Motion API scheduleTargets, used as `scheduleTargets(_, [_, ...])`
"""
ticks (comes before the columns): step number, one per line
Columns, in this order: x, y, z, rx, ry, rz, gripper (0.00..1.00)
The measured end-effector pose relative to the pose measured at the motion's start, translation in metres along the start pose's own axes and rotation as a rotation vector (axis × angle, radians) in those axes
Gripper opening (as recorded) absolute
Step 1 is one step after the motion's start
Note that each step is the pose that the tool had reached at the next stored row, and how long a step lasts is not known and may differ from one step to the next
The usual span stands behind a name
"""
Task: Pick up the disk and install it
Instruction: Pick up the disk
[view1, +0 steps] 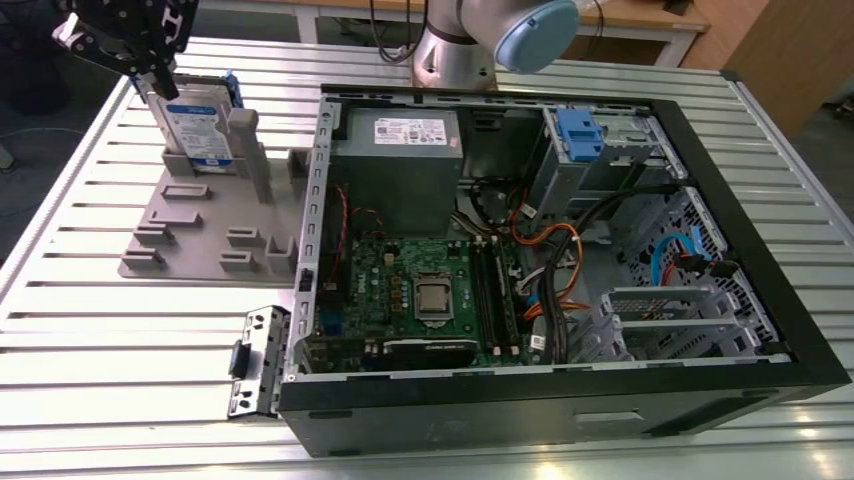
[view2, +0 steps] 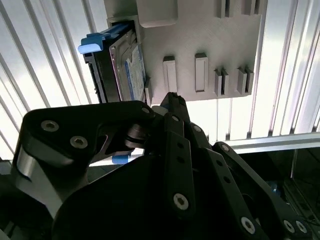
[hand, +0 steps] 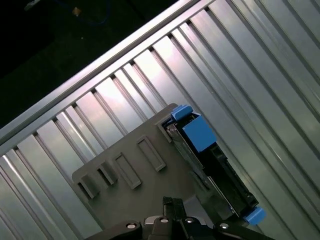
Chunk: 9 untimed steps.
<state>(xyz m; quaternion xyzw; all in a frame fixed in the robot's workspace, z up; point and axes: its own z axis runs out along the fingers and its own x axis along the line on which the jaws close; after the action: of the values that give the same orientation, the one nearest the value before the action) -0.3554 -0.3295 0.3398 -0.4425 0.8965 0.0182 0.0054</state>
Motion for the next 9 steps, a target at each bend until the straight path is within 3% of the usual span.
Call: scheduleTargets(9, [0.0, 0.0, 0.0, -0.001, 0.0011, -0.039, 0.1])
